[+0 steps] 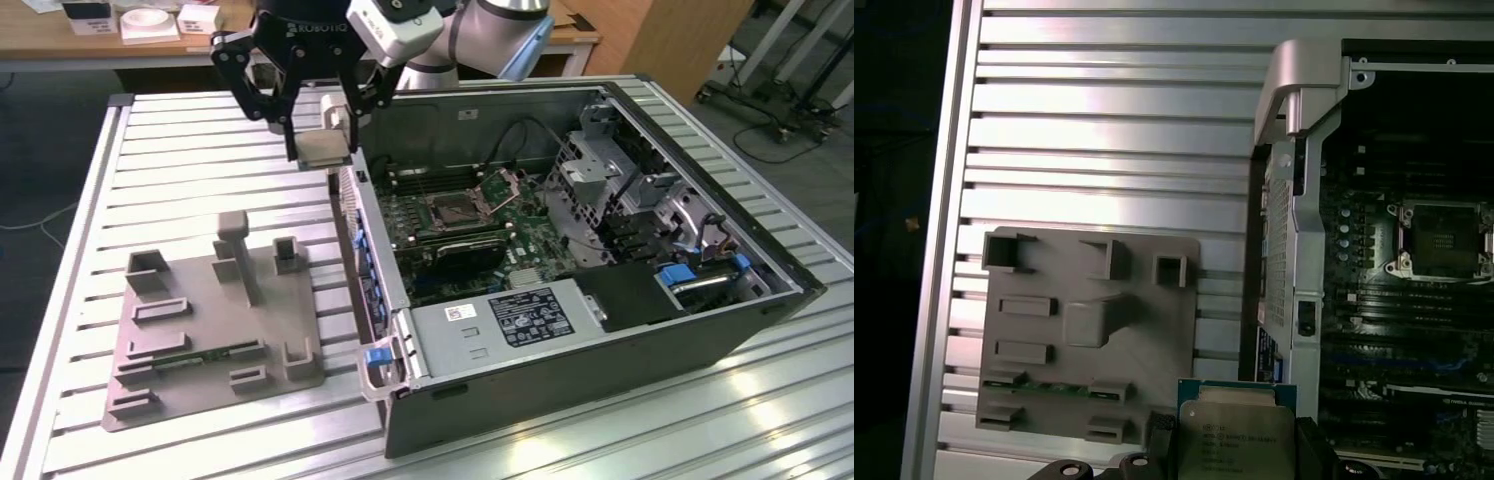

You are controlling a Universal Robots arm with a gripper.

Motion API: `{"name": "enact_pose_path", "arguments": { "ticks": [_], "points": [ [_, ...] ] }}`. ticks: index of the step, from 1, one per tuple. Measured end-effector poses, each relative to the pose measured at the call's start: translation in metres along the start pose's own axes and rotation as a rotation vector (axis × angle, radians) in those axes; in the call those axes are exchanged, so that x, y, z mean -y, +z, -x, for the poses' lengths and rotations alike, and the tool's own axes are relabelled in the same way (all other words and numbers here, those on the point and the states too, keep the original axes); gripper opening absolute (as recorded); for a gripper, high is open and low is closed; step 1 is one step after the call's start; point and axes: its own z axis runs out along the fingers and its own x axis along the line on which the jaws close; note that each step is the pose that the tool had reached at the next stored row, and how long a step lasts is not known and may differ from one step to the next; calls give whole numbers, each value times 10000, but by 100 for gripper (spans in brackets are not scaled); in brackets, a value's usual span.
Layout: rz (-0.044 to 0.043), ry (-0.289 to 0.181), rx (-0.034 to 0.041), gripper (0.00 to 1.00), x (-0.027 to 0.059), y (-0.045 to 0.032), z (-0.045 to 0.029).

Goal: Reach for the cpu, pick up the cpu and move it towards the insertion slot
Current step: 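Pick up the cpu and move it towards the insertion slot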

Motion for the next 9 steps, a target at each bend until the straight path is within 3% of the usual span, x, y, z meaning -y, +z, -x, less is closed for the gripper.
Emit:
{"name": "enact_pose_path", "arguments": {
  "ticks": [9],
  "points": [
    [0,0,0,55,4,0,61]
  ]
}}
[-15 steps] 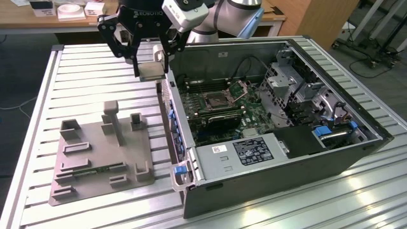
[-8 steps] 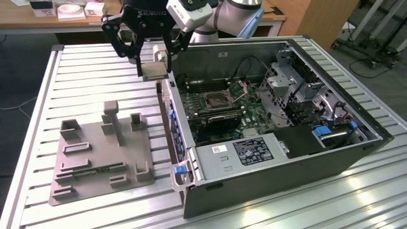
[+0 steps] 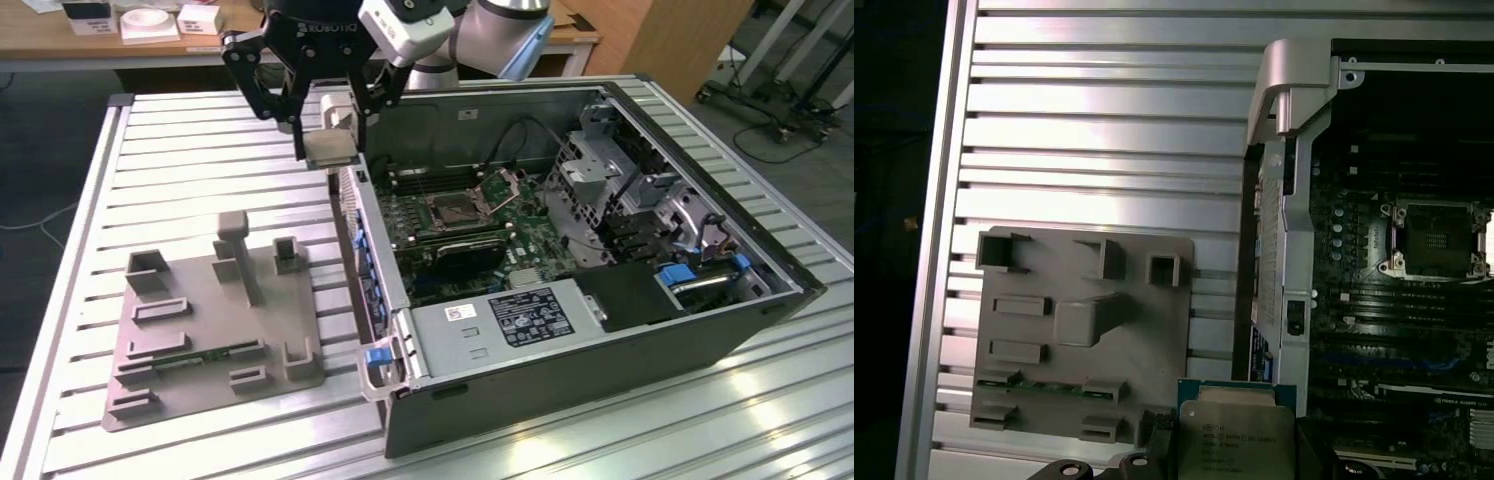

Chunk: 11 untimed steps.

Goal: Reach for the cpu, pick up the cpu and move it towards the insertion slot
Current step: 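Pick up the cpu and move it towards the insertion slot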

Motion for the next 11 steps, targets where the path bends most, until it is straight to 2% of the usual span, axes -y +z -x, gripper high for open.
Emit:
{"name": "enact_pose_path", "arguments": {
  "ticks": [11],
  "points": [
    [0,0,0,55,5,0,89]
  ]
}}
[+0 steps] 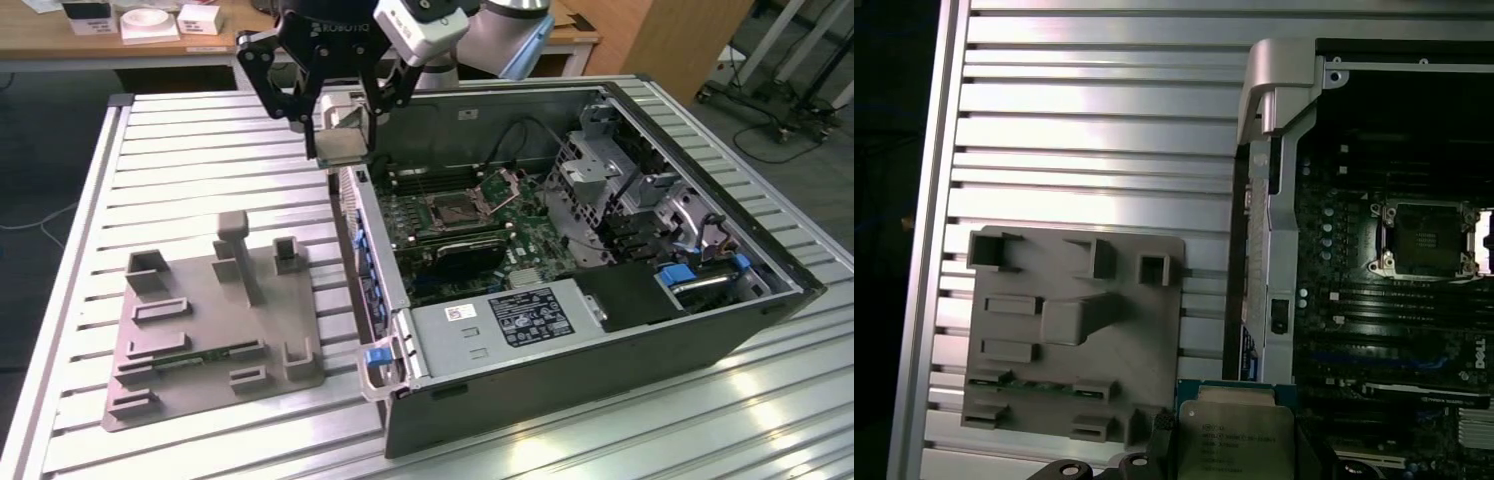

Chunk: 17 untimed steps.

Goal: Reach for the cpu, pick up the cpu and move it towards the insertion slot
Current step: 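Pick up the cpu and move it towards the insertion slot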

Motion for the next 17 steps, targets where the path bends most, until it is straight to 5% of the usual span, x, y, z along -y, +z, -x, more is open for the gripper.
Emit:
{"name": "enact_pose_path", "arguments": {
  "ticks": [17],
  "points": [
    [1,0,1,55,4,2,71]
  ]
}}
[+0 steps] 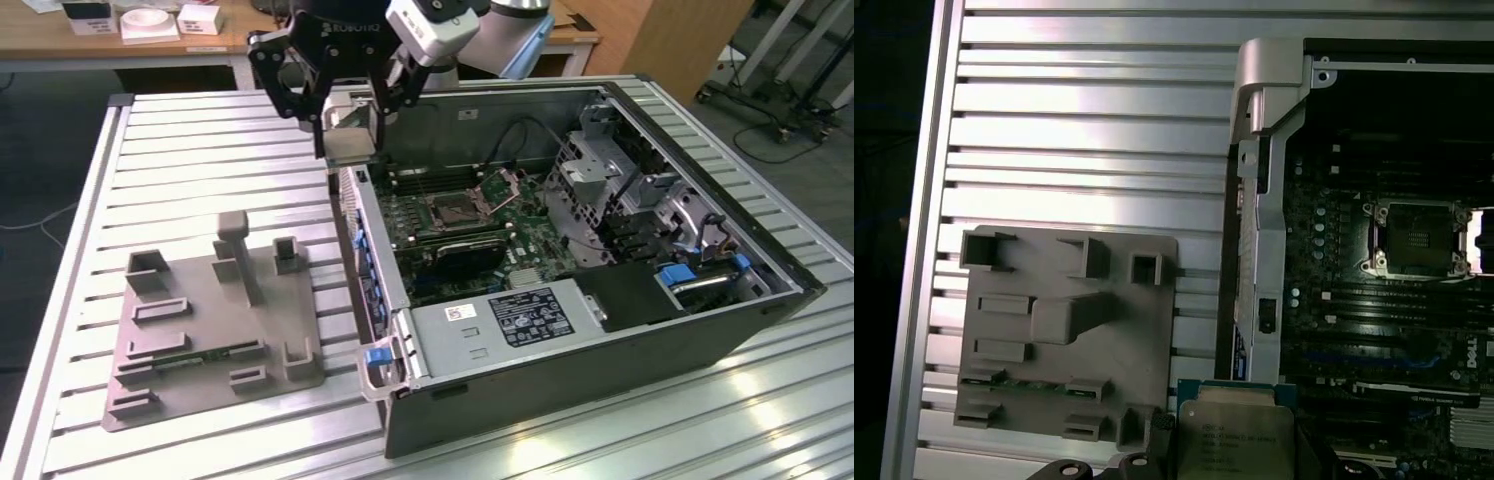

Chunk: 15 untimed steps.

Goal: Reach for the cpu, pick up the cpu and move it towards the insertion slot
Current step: 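Pick up the cpu and move it towards the insertion slot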

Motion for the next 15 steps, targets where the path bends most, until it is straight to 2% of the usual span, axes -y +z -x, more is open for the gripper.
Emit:
{"name": "enact_pose_path", "arguments": {
  "ticks": [15],
  "points": [
    [-1,0,0,55,5,3,74]
  ]
}}
